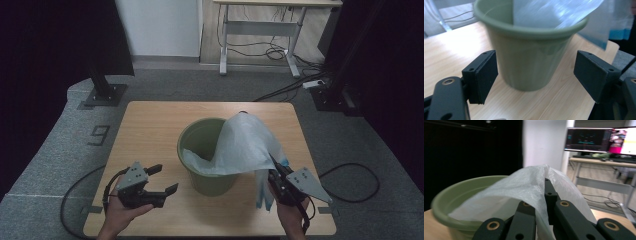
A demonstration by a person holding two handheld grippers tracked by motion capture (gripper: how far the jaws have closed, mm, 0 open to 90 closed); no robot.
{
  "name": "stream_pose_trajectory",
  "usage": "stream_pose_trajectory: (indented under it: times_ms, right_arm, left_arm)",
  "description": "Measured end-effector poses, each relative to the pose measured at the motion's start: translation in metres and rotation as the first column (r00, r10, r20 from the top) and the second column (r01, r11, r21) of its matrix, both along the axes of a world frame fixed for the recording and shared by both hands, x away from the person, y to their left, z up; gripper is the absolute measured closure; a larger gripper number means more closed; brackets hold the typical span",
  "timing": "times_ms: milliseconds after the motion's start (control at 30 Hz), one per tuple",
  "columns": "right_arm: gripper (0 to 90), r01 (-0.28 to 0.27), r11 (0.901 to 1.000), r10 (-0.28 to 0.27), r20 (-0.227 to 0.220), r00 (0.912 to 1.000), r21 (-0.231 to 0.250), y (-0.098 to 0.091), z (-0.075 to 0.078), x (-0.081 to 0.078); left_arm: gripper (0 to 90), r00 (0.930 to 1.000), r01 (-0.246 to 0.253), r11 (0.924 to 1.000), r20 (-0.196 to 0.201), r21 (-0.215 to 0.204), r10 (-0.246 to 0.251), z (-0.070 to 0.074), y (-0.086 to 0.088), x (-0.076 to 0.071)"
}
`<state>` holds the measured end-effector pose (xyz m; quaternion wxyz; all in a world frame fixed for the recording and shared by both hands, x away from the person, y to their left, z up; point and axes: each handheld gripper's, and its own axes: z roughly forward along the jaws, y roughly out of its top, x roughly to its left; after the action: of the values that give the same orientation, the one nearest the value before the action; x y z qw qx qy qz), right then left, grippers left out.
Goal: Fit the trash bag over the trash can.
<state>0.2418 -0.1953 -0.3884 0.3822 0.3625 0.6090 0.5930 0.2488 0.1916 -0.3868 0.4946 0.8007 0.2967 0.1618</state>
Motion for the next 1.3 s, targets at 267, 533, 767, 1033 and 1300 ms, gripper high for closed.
stream_pose_trajectory:
  times_ms: [267,533,767,1033,1300]
  right_arm:
    - [88.9,-0.078,0.9953,0.078,-0.004,0.9970,-0.059,0.024,0.015,0.004]
    - [88.8,-0.098,0.9931,0.097,-0.022,0.9950,-0.064,0.037,0.019,0.008]
    - [88.8,-0.108,0.9923,0.107,-0.027,0.9939,-0.061,0.039,0.018,0.010]
    - [88.5,-0.130,0.9884,0.128,-0.026,0.9914,-0.079,0.047,0.024,0.010]
    - [66.4,-0.145,0.9865,0.143,-0.037,0.9891,-0.075,0.046,0.013,-0.002]
  left_arm:
    - [21.5,0.9969,0.078,0.9960,0.005,0.043,-0.079,0.020,-0.042,0.010]
    - [22.1,0.9886,0.148,0.9857,0.014,0.080,-0.150,0.026,-0.084,0.017]
    - [27.4,0.9884,0.151,0.9863,0.004,0.066,-0.152,0.024,-0.099,0.024]
    - [49.5,0.9826,0.186,0.9793,-0.002,0.081,-0.186,0.026,-0.121,0.033]
    - [83.0,0.9729,0.230,0.9730,-0.028,0.019,-0.230,0.038,-0.118,0.042]
